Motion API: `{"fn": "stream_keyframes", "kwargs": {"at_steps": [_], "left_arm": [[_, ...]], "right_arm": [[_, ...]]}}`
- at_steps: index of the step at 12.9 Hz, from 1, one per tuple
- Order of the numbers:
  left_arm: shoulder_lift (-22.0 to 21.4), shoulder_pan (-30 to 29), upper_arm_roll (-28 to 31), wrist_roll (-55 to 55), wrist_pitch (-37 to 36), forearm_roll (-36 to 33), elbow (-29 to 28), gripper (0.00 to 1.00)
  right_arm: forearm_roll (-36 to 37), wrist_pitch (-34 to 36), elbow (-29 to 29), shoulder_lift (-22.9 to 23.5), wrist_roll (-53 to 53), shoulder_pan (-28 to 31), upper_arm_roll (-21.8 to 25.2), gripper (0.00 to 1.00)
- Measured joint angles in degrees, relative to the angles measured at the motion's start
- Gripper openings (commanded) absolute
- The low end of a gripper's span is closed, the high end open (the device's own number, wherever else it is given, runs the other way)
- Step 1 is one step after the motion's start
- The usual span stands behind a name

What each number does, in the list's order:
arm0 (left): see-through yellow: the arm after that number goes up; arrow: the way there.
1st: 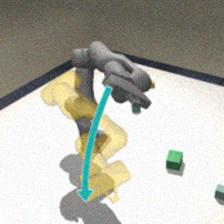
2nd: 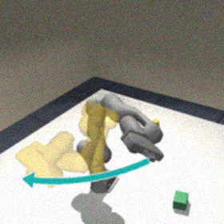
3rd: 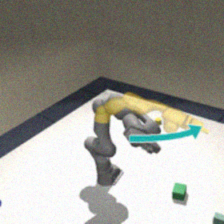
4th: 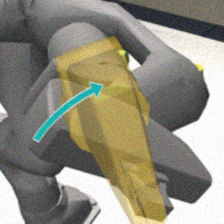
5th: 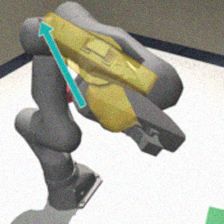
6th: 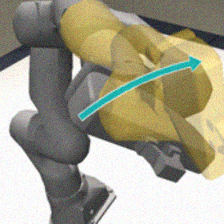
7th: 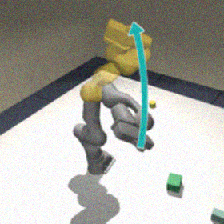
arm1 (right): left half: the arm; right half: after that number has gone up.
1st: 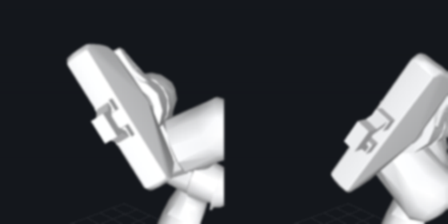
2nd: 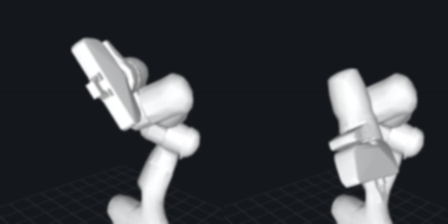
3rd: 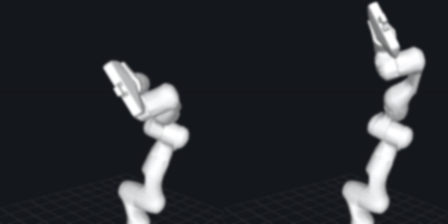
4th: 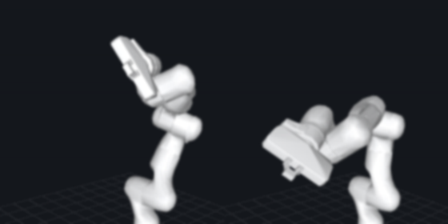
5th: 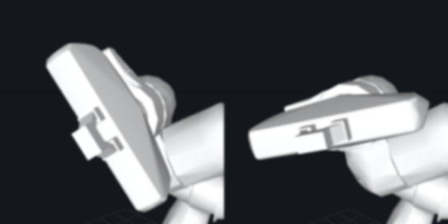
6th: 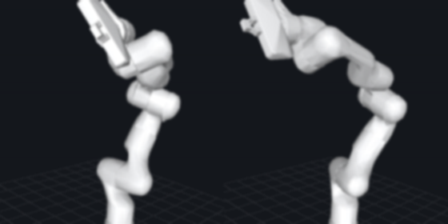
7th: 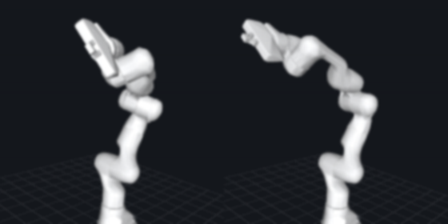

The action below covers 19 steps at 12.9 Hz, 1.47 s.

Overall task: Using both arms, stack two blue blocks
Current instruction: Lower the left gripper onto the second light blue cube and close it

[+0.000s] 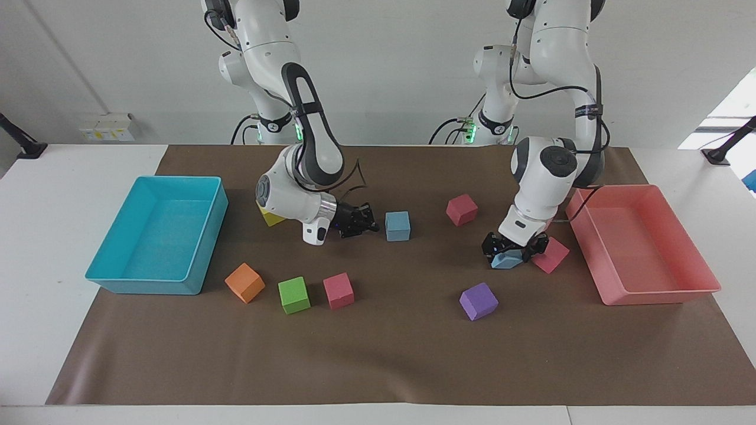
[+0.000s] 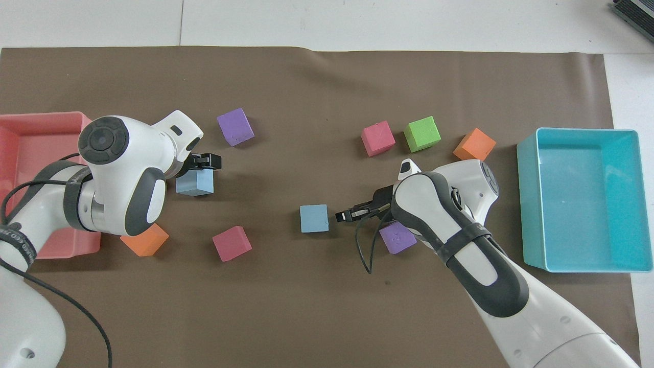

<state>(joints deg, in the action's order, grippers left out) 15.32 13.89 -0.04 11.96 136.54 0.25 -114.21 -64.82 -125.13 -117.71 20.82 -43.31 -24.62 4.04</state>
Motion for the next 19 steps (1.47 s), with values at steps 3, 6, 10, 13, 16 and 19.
{"fn": "stream_keyframes", "kwargs": {"at_steps": [3,6,10,13,16,19], "left_arm": [[-0.06,0.00,0.16,0.02,0.00,0.00,0.02,1.00],[-0.06,0.00,0.17,0.04,-0.07,0.00,-0.30,1.00],[-0.08,0.00,0.07,0.04,-0.07,0.00,-1.24,1.00],[-0.13,0.00,0.06,0.04,-0.05,-0.01,-1.27,1.00],[-0.16,0.02,-0.10,-0.02,-0.06,-0.10,-1.83,1.00],[-0.16,0.13,-0.44,-0.23,-0.06,-0.22,-2.39,1.00]], "right_arm": [[-0.03,0.00,-0.01,0.00,-0.21,0.08,0.08,0.00],[-0.03,-0.02,-0.10,0.00,-1.06,0.07,0.08,0.00],[-0.03,-1.08,-0.88,0.00,-1.48,0.04,0.07,0.00],[-0.03,-1.16,-0.90,0.00,-1.48,0.09,0.10,0.00],[-0.39,-1.24,-0.92,0.00,-1.48,0.32,0.26,0.00],[-2.10,-2.09,-0.93,0.00,-1.33,0.33,0.27,0.00]]}}
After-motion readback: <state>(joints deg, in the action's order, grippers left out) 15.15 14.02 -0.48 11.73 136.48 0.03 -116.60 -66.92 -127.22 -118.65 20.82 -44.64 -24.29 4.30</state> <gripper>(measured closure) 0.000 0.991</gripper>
